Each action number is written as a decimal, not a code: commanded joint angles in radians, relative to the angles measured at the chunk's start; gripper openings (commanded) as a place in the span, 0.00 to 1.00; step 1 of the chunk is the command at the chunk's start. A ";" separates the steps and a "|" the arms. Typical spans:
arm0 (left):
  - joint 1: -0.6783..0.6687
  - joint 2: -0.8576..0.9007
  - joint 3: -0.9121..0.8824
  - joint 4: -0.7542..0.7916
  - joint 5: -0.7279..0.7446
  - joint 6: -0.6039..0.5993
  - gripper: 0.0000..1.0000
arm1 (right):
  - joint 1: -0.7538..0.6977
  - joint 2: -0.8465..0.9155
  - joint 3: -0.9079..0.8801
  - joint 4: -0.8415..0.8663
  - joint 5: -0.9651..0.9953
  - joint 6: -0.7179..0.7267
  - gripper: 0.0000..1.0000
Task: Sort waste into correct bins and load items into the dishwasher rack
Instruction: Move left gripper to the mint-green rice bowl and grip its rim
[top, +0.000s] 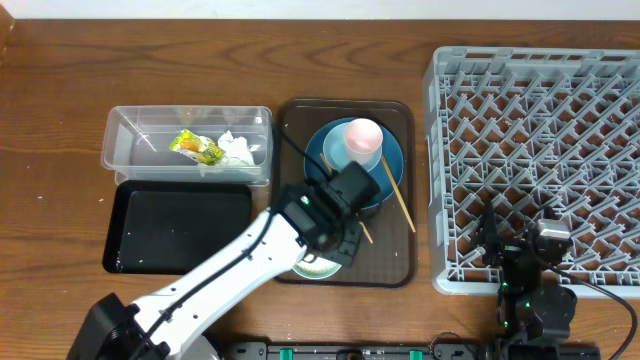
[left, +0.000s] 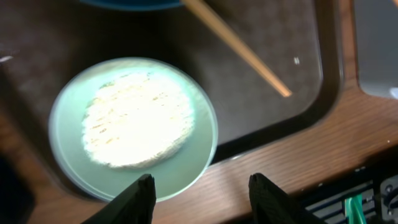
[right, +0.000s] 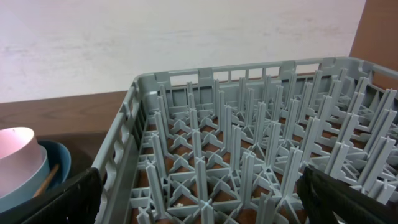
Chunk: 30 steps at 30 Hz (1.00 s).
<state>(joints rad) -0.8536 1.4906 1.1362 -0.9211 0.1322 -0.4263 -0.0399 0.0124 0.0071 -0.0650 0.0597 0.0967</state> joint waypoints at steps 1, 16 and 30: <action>-0.037 0.006 -0.034 0.047 -0.001 -0.020 0.51 | -0.010 -0.001 -0.002 -0.003 0.004 0.007 0.99; -0.067 0.006 -0.198 0.251 -0.098 -0.066 0.52 | -0.010 -0.001 -0.002 -0.003 0.004 0.007 0.99; -0.067 0.027 -0.255 0.405 -0.108 -0.085 0.45 | -0.010 -0.001 -0.002 -0.003 0.004 0.007 0.99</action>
<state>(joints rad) -0.9199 1.4933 0.8902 -0.5308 0.0483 -0.5011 -0.0399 0.0124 0.0071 -0.0654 0.0593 0.0967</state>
